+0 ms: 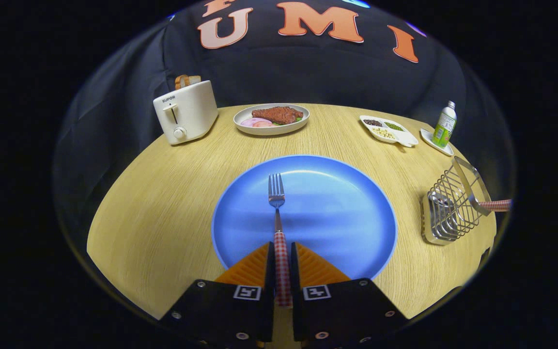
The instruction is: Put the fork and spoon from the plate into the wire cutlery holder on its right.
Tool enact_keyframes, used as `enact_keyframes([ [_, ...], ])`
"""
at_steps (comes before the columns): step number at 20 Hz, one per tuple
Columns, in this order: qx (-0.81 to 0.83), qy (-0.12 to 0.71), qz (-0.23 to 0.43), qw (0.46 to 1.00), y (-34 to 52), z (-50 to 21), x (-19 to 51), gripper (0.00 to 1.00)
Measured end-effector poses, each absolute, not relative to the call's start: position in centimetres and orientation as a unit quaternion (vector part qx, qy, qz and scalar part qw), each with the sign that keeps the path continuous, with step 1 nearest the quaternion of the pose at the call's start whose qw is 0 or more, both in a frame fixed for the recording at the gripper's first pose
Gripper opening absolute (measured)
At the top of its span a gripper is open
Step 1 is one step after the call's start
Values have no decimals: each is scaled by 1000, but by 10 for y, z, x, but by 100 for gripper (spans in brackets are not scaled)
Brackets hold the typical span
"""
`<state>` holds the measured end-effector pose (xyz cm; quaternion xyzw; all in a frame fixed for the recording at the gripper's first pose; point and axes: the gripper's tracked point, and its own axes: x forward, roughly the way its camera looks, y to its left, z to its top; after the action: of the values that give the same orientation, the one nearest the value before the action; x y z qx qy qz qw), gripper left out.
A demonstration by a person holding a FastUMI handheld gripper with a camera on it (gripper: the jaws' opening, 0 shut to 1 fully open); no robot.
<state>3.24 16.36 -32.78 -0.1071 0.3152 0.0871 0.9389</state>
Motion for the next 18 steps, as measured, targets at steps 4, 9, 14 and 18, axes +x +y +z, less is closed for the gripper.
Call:
enact_keyframes([
  [4,-102,321,95,937,166,-323,30,7],
  [9,-87,317,102,939,153,-289,30,6],
  [14,-102,316,89,939,108,-241,28,6],
  [18,-127,322,61,936,55,-198,25,6],
])
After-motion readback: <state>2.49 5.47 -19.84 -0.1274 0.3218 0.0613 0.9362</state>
